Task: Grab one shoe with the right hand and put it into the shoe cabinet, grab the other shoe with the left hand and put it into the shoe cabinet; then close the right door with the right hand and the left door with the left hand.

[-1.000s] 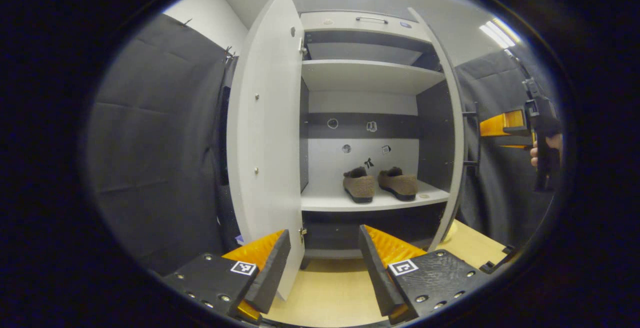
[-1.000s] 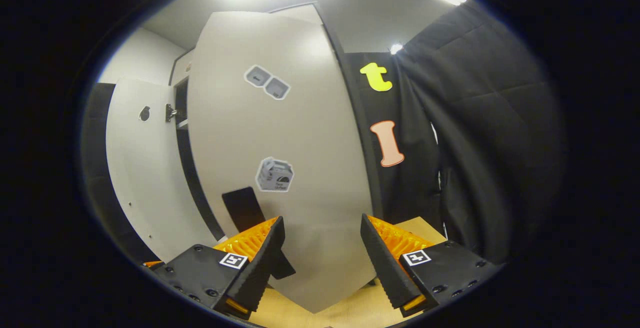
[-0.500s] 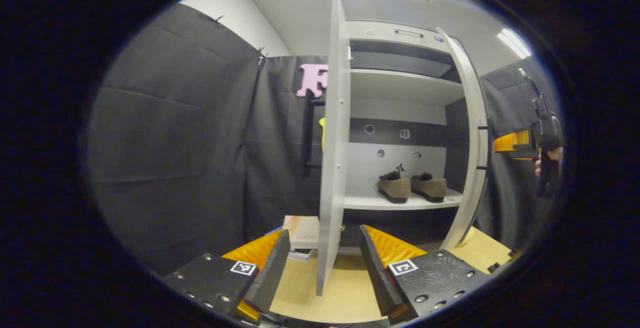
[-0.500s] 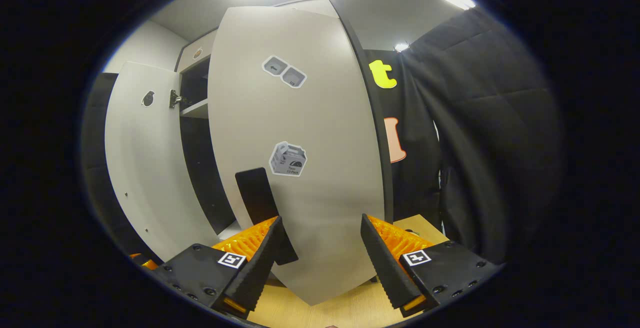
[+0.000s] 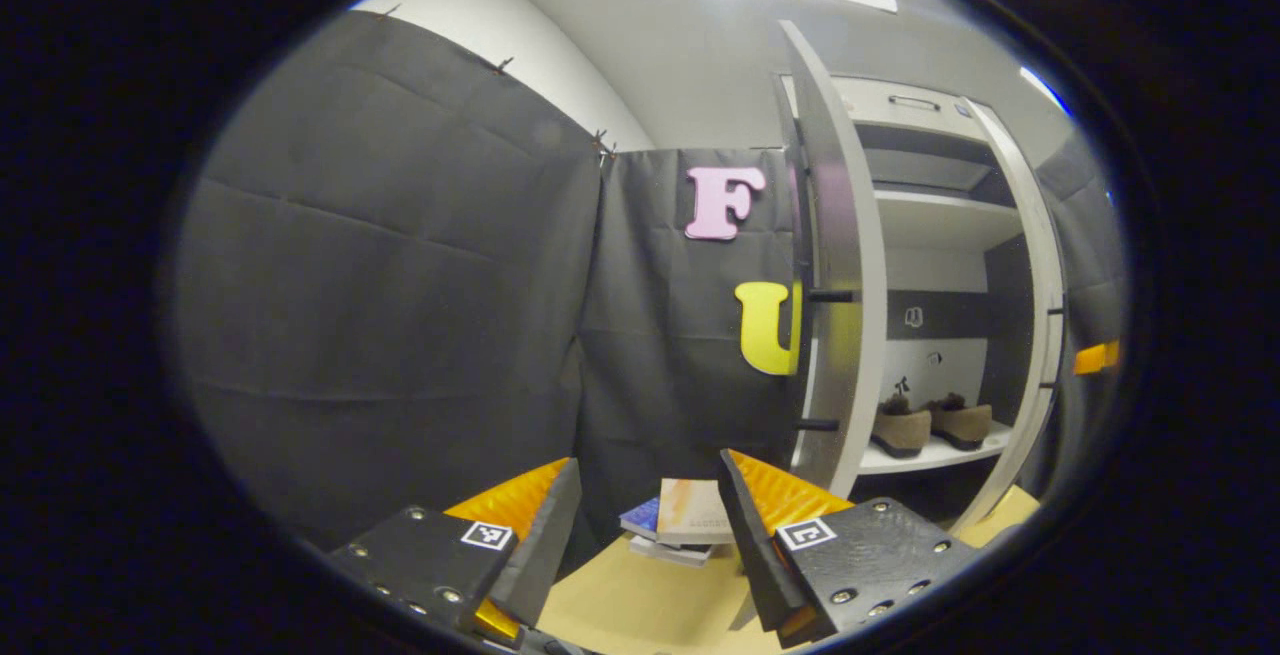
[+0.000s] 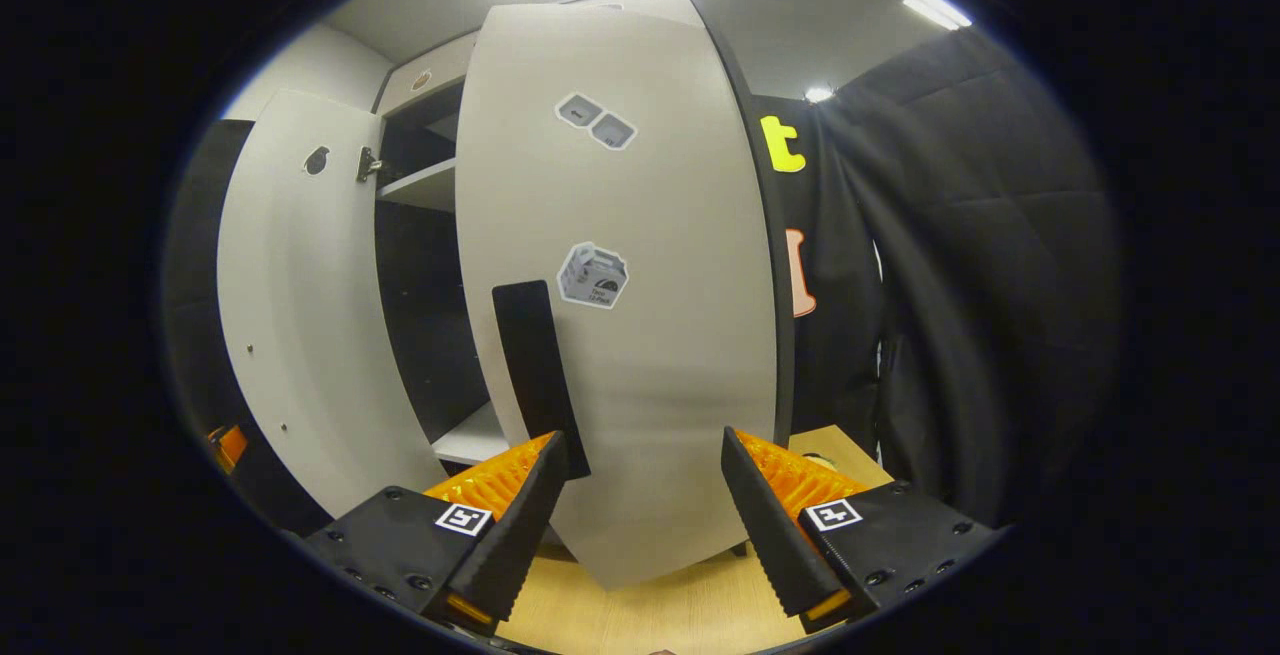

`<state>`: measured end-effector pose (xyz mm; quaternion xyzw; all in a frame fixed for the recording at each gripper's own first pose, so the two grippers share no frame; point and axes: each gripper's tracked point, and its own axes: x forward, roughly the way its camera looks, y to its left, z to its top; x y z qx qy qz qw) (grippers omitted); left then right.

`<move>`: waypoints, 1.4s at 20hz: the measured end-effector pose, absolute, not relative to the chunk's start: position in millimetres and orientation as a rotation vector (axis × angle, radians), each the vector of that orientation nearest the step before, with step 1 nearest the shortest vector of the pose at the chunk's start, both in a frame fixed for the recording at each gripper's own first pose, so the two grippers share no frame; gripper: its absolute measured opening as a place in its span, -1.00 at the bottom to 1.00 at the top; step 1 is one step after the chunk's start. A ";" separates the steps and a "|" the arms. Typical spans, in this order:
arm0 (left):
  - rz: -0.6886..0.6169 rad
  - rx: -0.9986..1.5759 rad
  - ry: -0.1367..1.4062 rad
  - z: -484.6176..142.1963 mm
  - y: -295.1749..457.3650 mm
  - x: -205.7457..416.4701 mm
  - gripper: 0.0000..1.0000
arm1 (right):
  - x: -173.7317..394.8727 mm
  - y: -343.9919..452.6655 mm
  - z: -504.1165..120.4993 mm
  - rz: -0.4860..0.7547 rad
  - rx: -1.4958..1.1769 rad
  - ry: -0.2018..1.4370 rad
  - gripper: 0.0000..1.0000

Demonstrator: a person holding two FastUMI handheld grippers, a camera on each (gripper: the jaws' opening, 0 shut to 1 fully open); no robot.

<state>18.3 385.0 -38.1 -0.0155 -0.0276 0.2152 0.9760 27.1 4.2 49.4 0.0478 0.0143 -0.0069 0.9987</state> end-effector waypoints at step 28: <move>-0.050 0.058 -0.098 68.7 376.6 211.1 0.67 | -0.4 -44.9 -20.7 -0.180 0.114 0.034 0.96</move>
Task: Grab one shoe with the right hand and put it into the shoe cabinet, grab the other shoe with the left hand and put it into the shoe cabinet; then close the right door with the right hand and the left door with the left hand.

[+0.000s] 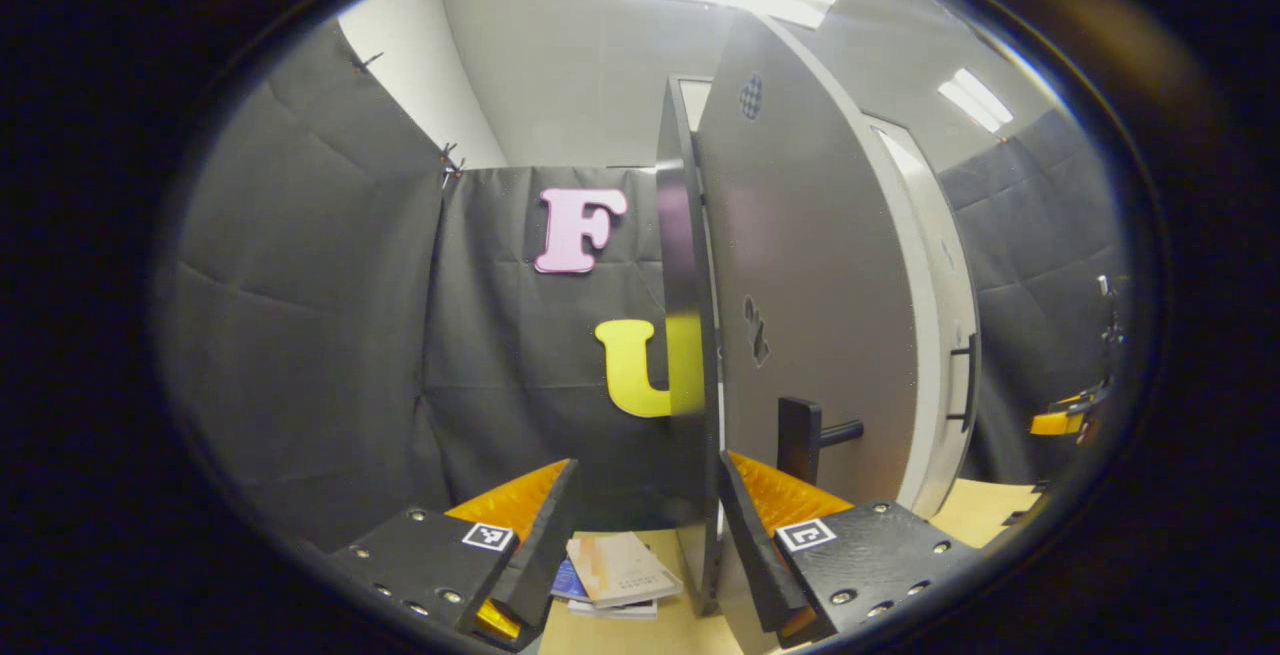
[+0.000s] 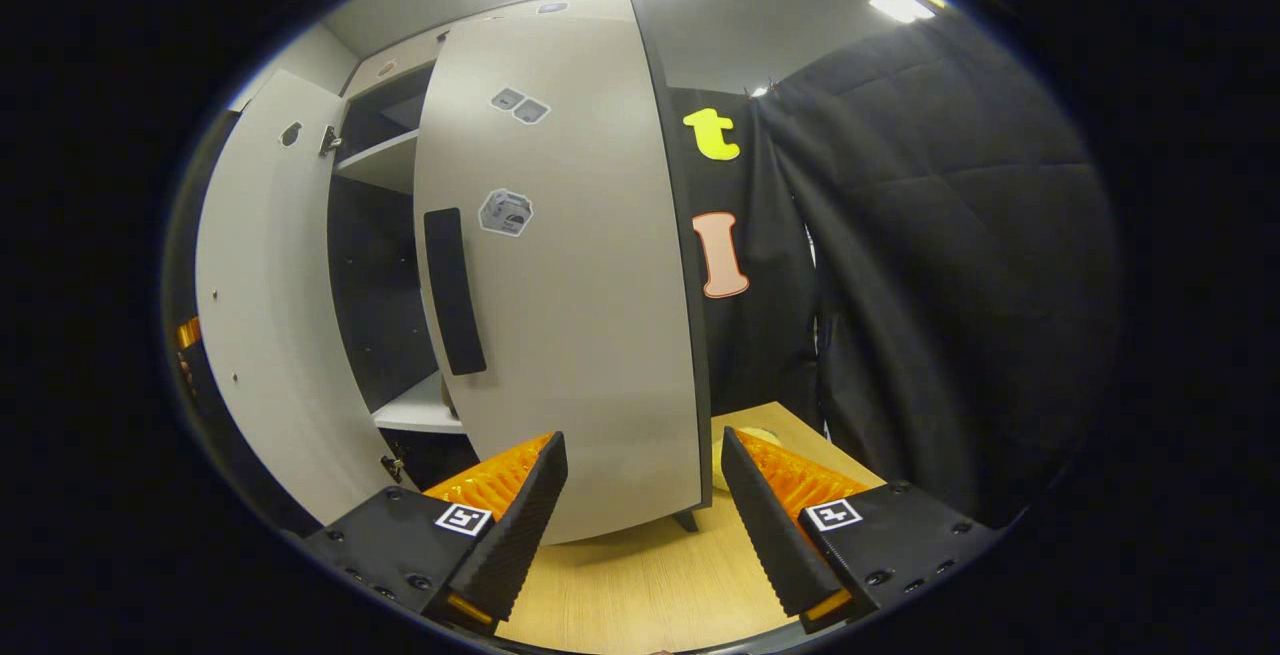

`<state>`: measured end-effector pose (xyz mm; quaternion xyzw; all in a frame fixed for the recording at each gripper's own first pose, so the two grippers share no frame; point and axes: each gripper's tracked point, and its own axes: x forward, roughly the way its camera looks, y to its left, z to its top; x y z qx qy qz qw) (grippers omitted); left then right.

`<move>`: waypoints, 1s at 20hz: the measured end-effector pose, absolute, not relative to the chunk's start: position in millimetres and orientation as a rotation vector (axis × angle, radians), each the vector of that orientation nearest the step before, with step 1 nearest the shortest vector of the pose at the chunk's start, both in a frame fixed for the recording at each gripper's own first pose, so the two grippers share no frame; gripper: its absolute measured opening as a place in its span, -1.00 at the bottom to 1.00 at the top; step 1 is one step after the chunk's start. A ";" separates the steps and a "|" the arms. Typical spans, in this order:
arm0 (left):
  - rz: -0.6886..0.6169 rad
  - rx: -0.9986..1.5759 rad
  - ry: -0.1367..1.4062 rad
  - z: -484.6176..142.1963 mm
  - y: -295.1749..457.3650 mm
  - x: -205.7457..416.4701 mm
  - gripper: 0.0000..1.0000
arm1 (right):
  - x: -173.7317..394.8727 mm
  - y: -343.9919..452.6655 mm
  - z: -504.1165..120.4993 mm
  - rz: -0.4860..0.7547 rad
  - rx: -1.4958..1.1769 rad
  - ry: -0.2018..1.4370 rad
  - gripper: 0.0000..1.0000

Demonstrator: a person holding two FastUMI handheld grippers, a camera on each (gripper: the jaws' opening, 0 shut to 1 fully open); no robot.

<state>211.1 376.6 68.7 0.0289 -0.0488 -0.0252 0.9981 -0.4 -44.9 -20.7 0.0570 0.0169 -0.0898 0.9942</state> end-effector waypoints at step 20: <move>-0.094 -0.021 -0.054 41.8 119.6 263.0 0.67 | 16.6 -113.5 -19.6 -0.085 0.114 0.073 0.96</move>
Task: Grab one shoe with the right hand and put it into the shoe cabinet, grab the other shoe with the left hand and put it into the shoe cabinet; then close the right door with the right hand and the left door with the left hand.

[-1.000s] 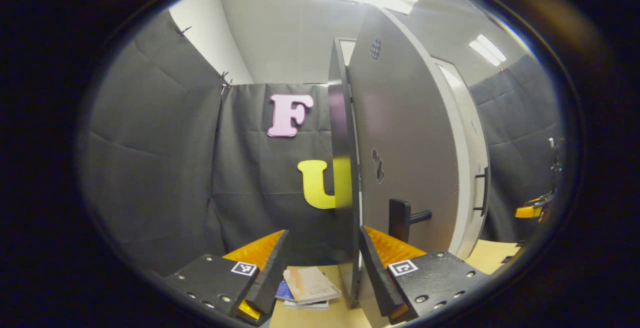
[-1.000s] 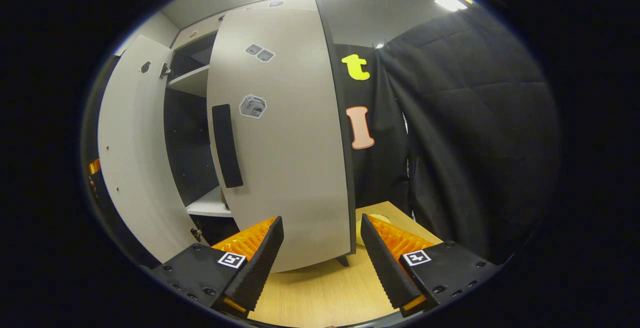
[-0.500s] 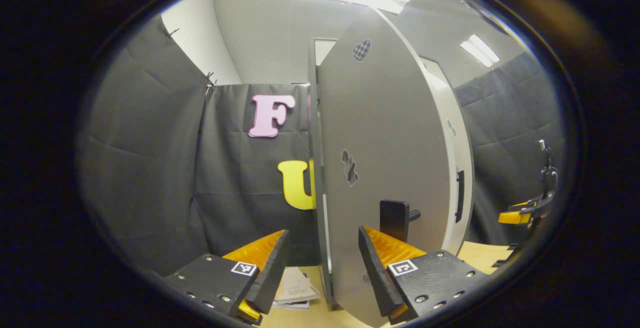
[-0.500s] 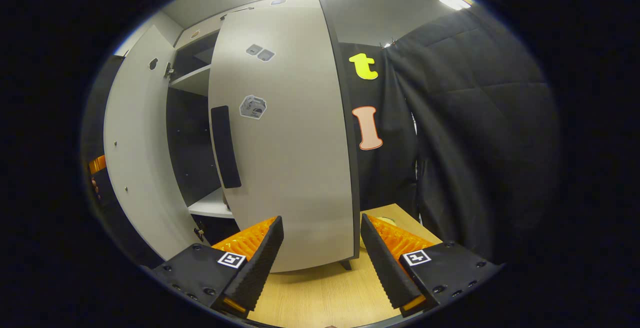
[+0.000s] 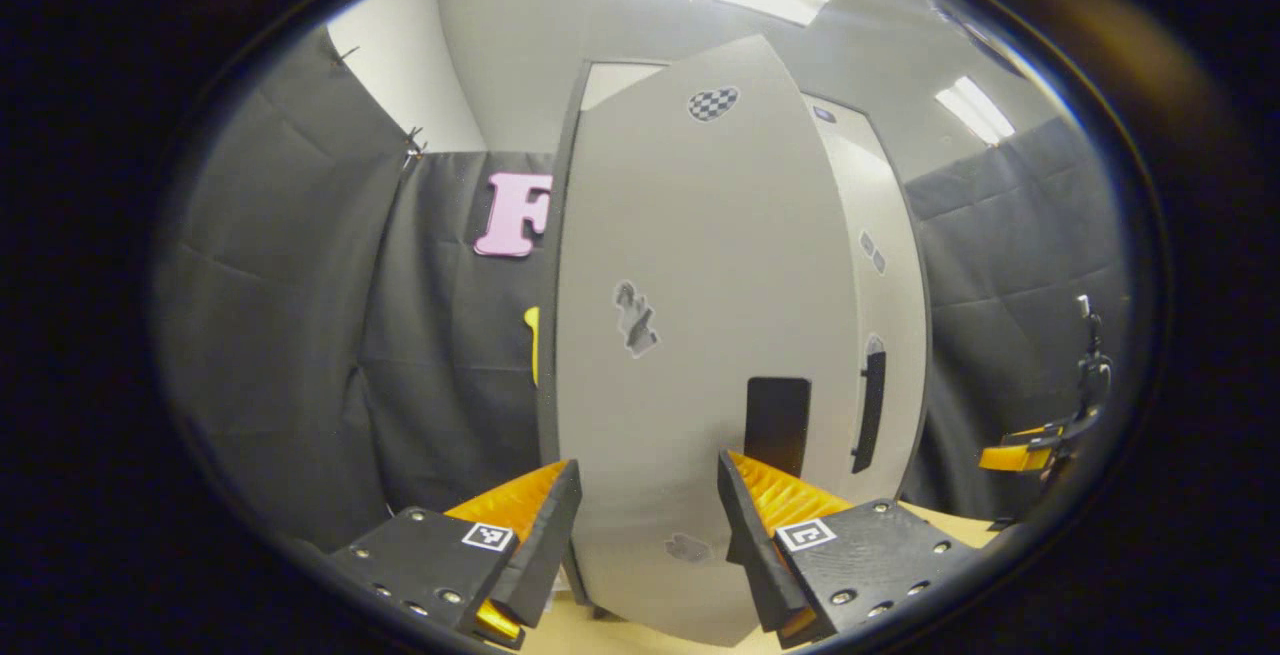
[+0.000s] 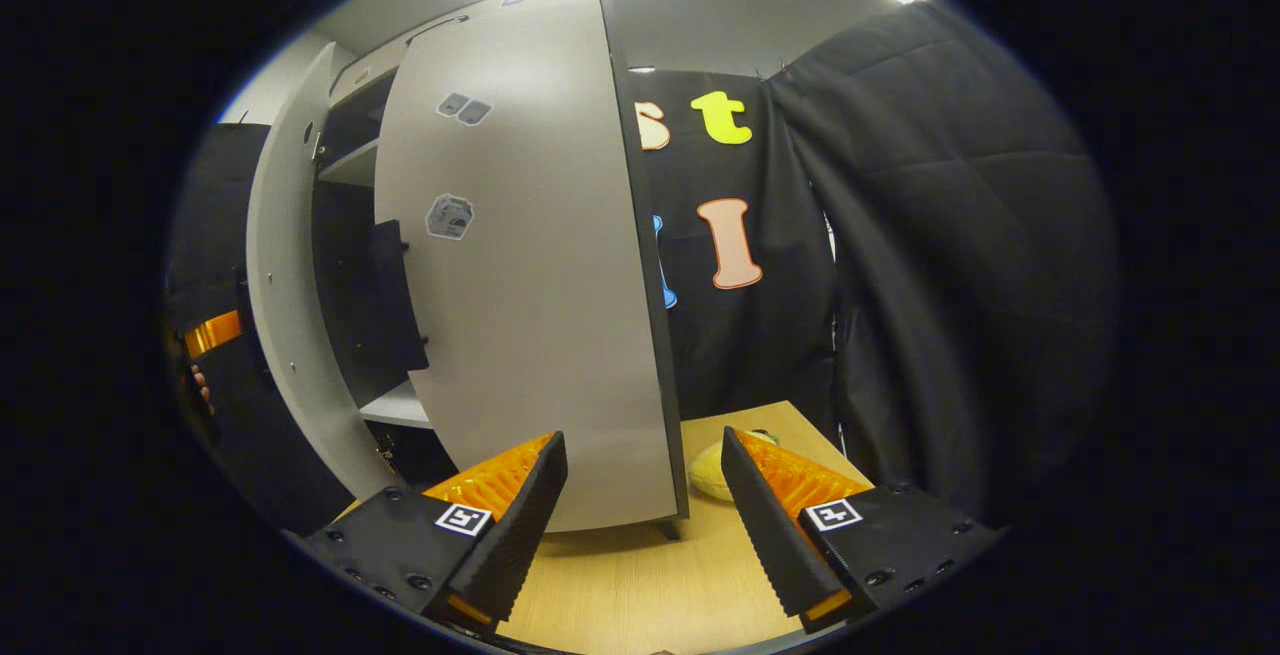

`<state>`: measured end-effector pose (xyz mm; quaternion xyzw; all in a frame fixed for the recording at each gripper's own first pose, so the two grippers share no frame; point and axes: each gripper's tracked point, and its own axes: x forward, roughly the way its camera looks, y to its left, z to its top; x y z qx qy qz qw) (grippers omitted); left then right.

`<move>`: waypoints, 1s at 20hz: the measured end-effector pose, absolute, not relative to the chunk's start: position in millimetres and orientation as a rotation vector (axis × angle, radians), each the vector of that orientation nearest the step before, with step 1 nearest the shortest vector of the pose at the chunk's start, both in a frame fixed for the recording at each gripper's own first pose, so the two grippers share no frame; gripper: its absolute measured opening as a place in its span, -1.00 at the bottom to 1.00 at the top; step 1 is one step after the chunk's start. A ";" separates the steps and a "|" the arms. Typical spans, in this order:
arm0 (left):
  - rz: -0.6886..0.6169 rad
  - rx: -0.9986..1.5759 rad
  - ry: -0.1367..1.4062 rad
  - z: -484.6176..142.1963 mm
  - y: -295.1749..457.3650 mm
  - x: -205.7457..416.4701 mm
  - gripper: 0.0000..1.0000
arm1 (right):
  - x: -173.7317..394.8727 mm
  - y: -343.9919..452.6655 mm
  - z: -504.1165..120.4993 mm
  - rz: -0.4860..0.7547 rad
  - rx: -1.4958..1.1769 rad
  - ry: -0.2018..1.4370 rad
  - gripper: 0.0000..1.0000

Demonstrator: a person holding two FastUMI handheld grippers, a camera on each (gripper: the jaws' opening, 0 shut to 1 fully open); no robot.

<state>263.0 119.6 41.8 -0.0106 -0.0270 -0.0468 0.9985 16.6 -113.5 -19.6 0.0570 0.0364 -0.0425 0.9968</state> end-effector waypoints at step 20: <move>0.181 -0.059 -0.087 57.8 68.8 103.6 0.67 | 30.9 -95.9 42.9 0.173 0.059 -0.059 0.96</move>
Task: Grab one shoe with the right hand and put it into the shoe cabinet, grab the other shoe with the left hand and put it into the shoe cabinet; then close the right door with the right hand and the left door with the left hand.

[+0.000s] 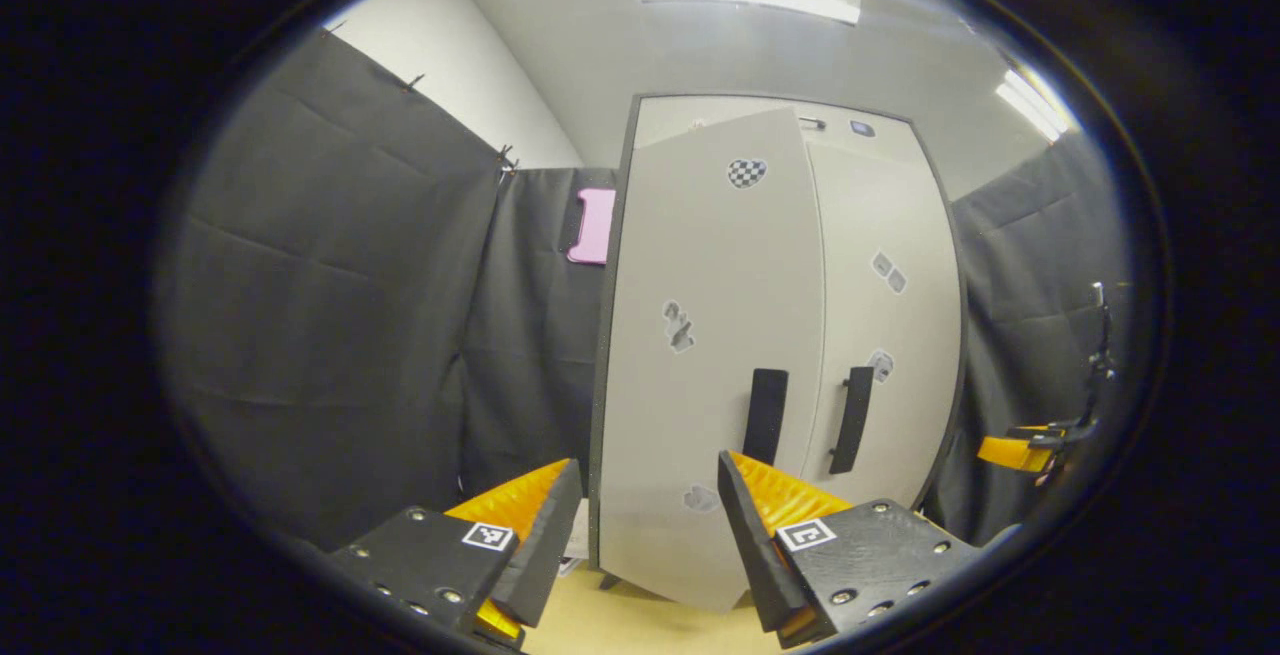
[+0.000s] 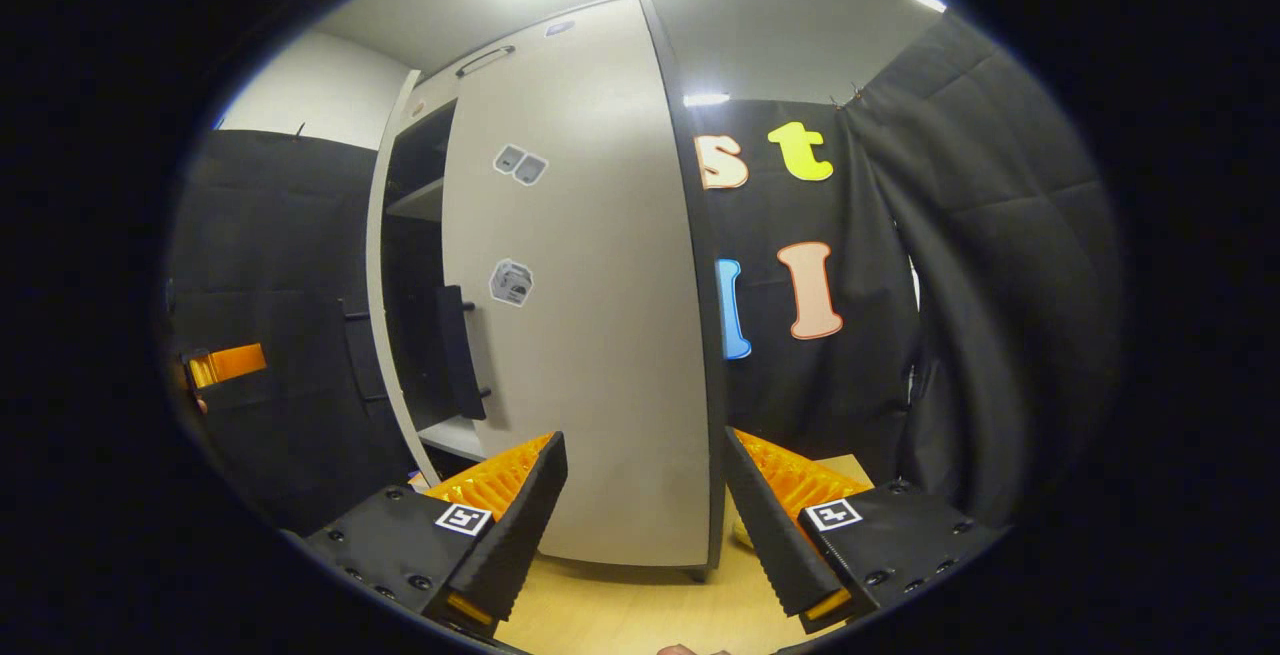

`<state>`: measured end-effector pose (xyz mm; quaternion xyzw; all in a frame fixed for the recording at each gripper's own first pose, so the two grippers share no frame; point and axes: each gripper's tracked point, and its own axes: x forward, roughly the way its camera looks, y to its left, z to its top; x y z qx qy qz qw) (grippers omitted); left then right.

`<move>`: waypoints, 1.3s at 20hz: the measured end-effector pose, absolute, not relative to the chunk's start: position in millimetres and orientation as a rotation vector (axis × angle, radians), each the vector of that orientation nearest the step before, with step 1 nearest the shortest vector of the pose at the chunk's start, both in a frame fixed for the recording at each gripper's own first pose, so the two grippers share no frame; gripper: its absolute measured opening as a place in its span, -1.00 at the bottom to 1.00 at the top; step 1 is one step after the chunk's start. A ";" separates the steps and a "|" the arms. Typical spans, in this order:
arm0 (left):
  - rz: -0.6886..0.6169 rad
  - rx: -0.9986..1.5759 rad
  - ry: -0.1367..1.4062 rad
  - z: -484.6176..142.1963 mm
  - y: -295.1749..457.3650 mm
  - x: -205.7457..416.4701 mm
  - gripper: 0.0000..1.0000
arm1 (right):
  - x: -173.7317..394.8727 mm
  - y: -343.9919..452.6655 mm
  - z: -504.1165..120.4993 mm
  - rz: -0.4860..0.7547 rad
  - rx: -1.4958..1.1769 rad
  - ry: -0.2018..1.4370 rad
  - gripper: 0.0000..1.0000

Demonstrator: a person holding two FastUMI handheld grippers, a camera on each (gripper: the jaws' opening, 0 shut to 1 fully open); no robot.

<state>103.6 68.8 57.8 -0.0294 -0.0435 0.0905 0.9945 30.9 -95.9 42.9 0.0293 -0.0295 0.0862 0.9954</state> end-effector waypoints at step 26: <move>0.105 -0.182 -0.113 -29.0 182.7 91.5 0.84 | -28.8 -73.1 8.8 -0.044 -0.024 -0.019 0.95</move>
